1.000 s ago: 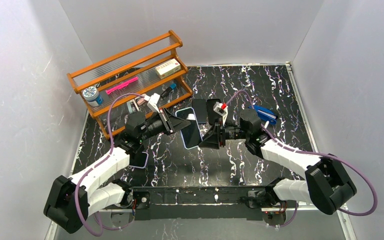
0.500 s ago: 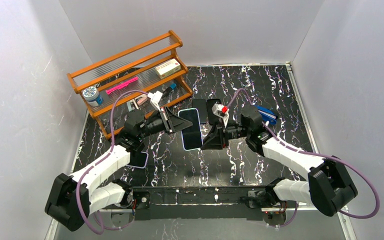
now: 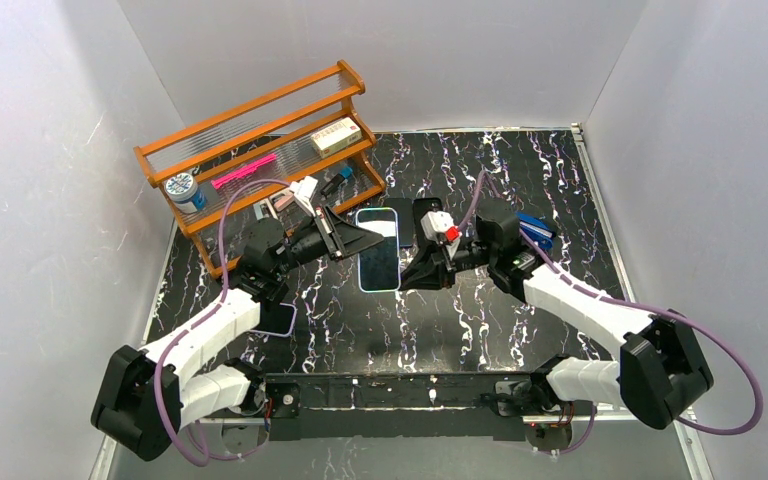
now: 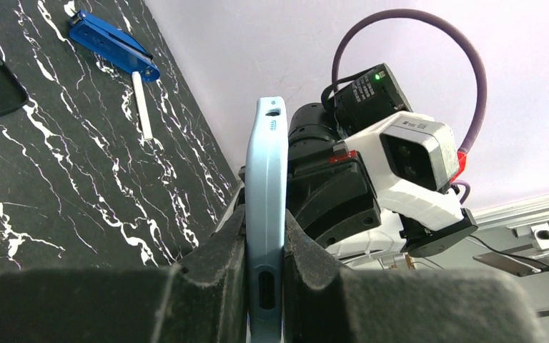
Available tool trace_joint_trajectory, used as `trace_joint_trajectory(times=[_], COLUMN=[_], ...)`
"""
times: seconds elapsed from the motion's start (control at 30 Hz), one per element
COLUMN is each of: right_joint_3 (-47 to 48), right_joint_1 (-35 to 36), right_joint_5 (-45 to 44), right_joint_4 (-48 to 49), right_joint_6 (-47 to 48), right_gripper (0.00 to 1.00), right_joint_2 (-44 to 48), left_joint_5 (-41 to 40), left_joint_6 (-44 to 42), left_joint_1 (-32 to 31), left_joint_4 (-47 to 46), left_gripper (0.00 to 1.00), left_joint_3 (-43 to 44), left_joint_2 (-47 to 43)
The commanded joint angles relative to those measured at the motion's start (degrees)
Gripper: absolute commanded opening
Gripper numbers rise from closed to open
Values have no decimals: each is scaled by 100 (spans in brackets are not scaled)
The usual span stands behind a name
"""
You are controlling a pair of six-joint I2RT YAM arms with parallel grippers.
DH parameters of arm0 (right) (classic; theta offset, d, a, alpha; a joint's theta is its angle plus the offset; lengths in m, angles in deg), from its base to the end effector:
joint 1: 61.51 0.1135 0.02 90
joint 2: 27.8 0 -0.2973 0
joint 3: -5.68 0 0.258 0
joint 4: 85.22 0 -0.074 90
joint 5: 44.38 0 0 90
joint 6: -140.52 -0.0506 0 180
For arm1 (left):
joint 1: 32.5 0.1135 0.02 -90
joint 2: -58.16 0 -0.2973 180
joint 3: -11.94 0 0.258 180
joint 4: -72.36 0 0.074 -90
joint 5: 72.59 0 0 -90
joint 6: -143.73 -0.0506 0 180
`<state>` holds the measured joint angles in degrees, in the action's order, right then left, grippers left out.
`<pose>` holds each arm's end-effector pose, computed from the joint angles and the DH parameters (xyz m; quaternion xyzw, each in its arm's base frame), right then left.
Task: Take the phone out of the phone case
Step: Remove the phone case from the phone.
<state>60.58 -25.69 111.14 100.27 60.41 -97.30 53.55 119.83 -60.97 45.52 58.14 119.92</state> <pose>0.1833 0.1891 0.3119 -0.5720 0.4534 0.5237 0.4392 0.1972 -0.1409 0.3287 0.0326 0.6480 -0.6735 0.3541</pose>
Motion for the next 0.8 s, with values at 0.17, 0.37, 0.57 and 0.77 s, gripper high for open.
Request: trace_joint_trajectory(times=[0.17,0.37,0.57,0.77], right_joint_3=[368,-263,-774,-777], right_joint_1=[-27,-17,58,263], right_joint_5=[-708,-629,-618,-725], right_joint_4=[266,373,1384,2200], right_joint_6=[381,-328,-1569,-2080], right_gripper=[15,44,58,60], right_joint_2=[-149,279,454,344], left_joint_5=[244,66,17,164], left_joint_6=[-292,-1137,-1625,-1703], left_joint_1=[-107,-58,-54,-54], left_joint_4=[-136,48,48,-58], left_gripper=[0,0,0,0], left_joint_3=[144,205,262,192], left_joint_2=[-481,-648,-737,-830])
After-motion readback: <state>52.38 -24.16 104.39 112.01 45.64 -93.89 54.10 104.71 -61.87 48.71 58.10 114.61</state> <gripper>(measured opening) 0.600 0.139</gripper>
